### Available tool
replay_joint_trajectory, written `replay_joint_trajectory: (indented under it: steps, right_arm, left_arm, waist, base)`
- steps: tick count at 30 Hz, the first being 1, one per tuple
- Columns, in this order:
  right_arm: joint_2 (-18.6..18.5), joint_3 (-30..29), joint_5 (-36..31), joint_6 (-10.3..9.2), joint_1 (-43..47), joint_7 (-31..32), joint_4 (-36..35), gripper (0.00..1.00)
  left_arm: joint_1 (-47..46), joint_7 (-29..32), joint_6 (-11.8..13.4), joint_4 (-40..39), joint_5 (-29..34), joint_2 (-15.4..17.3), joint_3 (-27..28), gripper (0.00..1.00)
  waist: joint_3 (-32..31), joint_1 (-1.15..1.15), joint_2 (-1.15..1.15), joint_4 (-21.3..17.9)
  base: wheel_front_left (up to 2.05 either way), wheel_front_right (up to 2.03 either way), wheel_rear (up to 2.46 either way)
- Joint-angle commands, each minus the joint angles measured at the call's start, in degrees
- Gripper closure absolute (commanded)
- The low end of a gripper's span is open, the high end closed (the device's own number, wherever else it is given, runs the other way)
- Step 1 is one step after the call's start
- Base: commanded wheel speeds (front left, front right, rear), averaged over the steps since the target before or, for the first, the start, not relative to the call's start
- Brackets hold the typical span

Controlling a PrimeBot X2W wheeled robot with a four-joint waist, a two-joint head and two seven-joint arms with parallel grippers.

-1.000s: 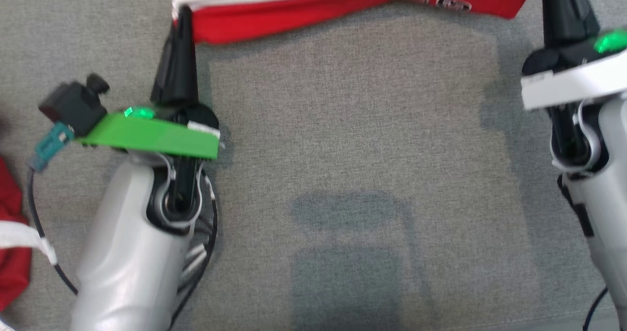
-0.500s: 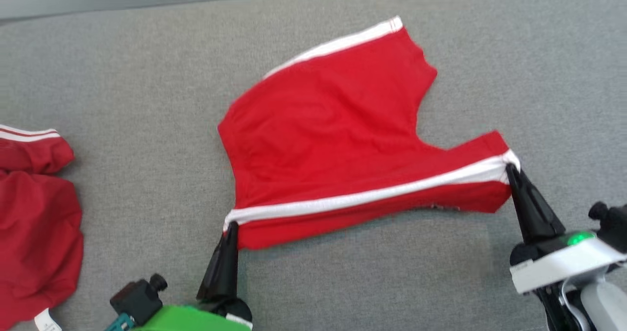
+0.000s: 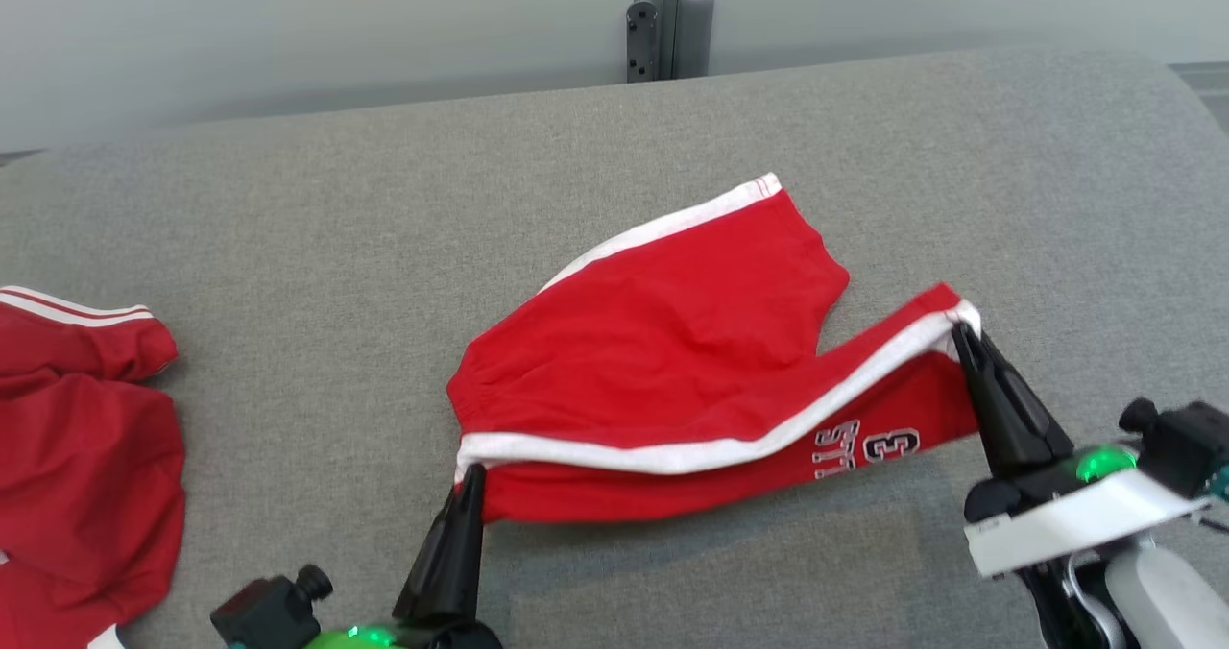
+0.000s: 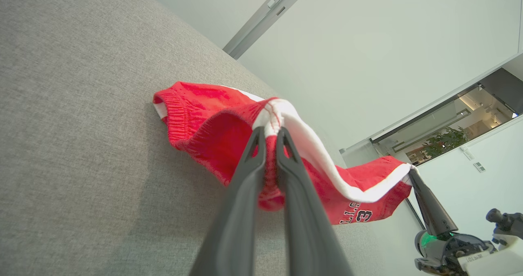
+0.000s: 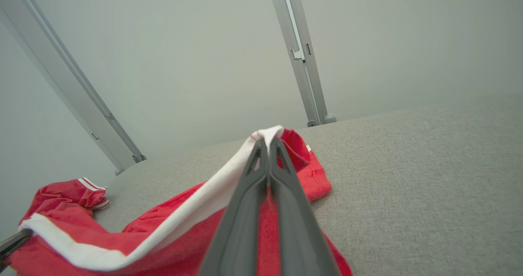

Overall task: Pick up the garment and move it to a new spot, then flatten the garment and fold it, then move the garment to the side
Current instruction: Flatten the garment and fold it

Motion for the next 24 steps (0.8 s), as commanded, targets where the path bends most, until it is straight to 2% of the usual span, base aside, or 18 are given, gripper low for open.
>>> replay_joint_trajectory:
  steps: [1, 9, 12, 17, 24]
  right_arm:
    - [-0.3, 0.5, 0.0, -0.06, -3.1, -0.2, 1.0, 1.00]
    - [-3.1, 2.9, 0.6, -0.03, -20.1, -0.2, 12.1, 1.00]
    - [-3.7, 4.5, 0.9, -0.04, -25.7, -0.2, 17.1, 1.00]
    - [-3.4, 8.2, 1.8, -0.03, -33.4, 0.0, 24.8, 1.00]
    - [-2.6, 11.6, 1.3, -0.03, -39.5, 0.2, 34.6, 1.00]
  left_arm:
    - [-2.8, 0.6, 0.4, -0.3, 1.1, 0.2, 0.1, 1.00]
    - [-12.5, 0.7, 3.8, 3.6, 1.4, -1.4, 2.9, 1.00]
    - [-16.0, 1.0, 4.2, 6.0, 1.2, -2.0, 2.9, 1.00]
    - [-20.8, 2.0, 3.3, 10.3, 0.5, -3.0, 1.6, 1.00]
    - [-25.3, 2.9, 2.3, 15.2, 1.0, -3.7, -1.3, 1.00]
  waist:
    - [3.8, 0.01, 0.00, 1.2]
    - [9.9, 0.01, 0.00, 4.6]
    - [11.5, 0.01, 0.00, 5.6]
    - [13.2, 0.01, 0.00, 7.1]
    - [14.1, 0.01, 0.00, 8.6]
  base:
    - [0.00, 0.00, 0.00]
    - [0.00, 0.00, 0.00]
    - [0.00, 0.00, 0.00]
    - [0.00, 0.00, 0.00]
    - [0.00, 0.00, 0.00]
